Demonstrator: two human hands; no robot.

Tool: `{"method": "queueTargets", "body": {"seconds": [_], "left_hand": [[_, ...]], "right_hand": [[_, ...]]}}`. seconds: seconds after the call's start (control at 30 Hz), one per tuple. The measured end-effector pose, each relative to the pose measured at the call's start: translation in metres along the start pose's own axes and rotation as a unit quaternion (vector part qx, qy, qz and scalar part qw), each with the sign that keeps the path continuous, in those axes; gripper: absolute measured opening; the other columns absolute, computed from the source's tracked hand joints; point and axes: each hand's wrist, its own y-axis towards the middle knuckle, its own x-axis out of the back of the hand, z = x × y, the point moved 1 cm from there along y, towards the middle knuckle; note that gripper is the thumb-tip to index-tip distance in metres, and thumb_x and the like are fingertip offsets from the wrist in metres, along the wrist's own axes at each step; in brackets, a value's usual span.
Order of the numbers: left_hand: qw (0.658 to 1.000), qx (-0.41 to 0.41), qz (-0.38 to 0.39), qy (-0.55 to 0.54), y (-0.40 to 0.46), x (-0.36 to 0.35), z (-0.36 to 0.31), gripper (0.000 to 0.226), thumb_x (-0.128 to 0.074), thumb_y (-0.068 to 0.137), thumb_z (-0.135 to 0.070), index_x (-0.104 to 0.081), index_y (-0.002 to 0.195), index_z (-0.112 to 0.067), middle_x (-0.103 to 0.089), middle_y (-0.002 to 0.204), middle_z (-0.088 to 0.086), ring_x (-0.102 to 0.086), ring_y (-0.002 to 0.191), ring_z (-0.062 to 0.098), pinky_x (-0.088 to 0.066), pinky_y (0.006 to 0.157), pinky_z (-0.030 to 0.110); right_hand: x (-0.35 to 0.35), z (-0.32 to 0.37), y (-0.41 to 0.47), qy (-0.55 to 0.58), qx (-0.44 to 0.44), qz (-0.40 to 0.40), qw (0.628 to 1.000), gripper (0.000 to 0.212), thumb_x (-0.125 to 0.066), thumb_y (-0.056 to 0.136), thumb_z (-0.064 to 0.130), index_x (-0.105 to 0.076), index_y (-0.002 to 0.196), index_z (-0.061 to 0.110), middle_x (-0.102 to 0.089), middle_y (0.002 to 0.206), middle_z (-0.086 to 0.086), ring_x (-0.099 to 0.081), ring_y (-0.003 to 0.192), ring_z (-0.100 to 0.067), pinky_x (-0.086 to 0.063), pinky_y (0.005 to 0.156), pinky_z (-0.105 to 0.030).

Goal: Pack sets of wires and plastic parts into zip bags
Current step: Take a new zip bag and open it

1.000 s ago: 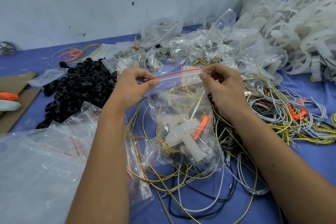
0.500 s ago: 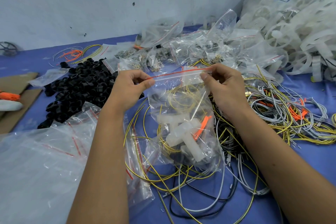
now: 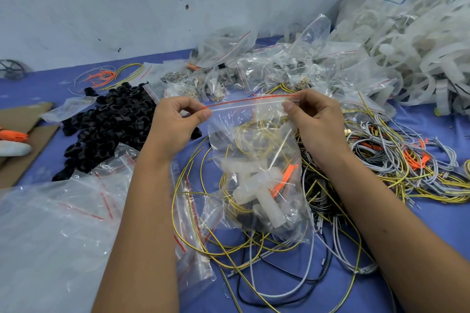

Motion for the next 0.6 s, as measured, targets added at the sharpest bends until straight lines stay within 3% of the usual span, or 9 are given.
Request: {"method": "queueTargets", "body": {"seconds": [0.17, 0.3, 0.37, 0.47, 0.53, 0.6], "left_hand": [[0.995, 0.022, -0.050, -0.089, 0.004, -0.015, -0.002, 0.022, -0.061, 0.100, -0.005, -0.063, 0.083, -0.017, -0.066, 0.076, -0.001, -0.059, 0.068, 0.012, -0.050, 0.065, 0.023], [0.982, 0.045, -0.077, -0.165, 0.004, -0.028, -0.008, 0.021, -0.046, 0.108, -0.008, -0.050, 0.090, -0.017, -0.075, 0.086, 0.005, -0.064, 0.064, 0.022, -0.051, 0.053, 0.028], [0.971, 0.045, -0.118, -0.203, 0.004, -0.032, -0.013, 0.020, -0.045, 0.108, -0.008, -0.047, 0.091, -0.016, -0.074, 0.076, 0.004, -0.066, 0.057, 0.025, -0.052, 0.053, 0.029], [0.951, 0.054, -0.177, -0.249, 0.008, -0.034, -0.018, 0.022, -0.044, 0.108, -0.002, -0.046, 0.088, -0.013, -0.067, 0.064, 0.003, -0.063, 0.055, 0.024, -0.055, 0.058, 0.031], [0.942, 0.061, -0.225, -0.242, 0.010, -0.034, -0.018, 0.025, -0.043, 0.107, 0.001, -0.046, 0.085, -0.012, -0.067, 0.056, -0.005, -0.064, 0.054, 0.011, -0.053, 0.063, 0.021], [0.936, 0.069, -0.258, -0.230, 0.011, -0.032, -0.019, 0.027, -0.045, 0.106, 0.001, -0.046, 0.085, -0.015, -0.066, 0.052, -0.012, -0.062, 0.050, -0.003, -0.048, 0.059, 0.011]], "right_hand": [[-0.003, 0.013, -0.006, -0.016, 0.000, 0.028, 0.999, 0.010, -0.068, 0.094, 0.031, -0.070, 0.084, 0.032, -0.072, 0.076, -0.002, -0.054, 0.054, -0.009, -0.042, 0.055, -0.029], [-0.006, 0.042, -0.009, 0.043, -0.033, 0.158, 0.986, 0.026, -0.066, 0.097, 0.043, -0.068, 0.100, 0.017, -0.071, 0.074, -0.012, -0.052, 0.039, -0.014, -0.035, 0.036, -0.020], [-0.004, 0.054, -0.012, 0.095, -0.093, 0.240, 0.962, 0.029, -0.067, 0.095, 0.049, -0.069, 0.101, 0.021, -0.063, 0.058, -0.006, -0.042, 0.035, -0.015, -0.029, 0.034, -0.017], [-0.006, 0.064, -0.019, 0.026, -0.130, 0.338, 0.932, 0.039, -0.068, 0.086, 0.058, -0.069, 0.102, 0.022, -0.062, 0.057, 0.004, -0.045, 0.039, -0.011, -0.031, 0.036, -0.018], [-0.012, 0.065, -0.024, -0.041, -0.140, 0.376, 0.915, 0.047, -0.073, 0.082, 0.059, -0.065, 0.109, 0.021, -0.070, 0.072, 0.003, -0.054, 0.049, -0.012, -0.037, 0.039, -0.022], [-0.022, 0.064, -0.028, -0.071, -0.142, 0.400, 0.903, 0.039, -0.078, 0.085, 0.051, -0.066, 0.107, 0.021, -0.069, 0.068, 0.000, -0.055, 0.049, -0.012, -0.038, 0.038, -0.022]]}}
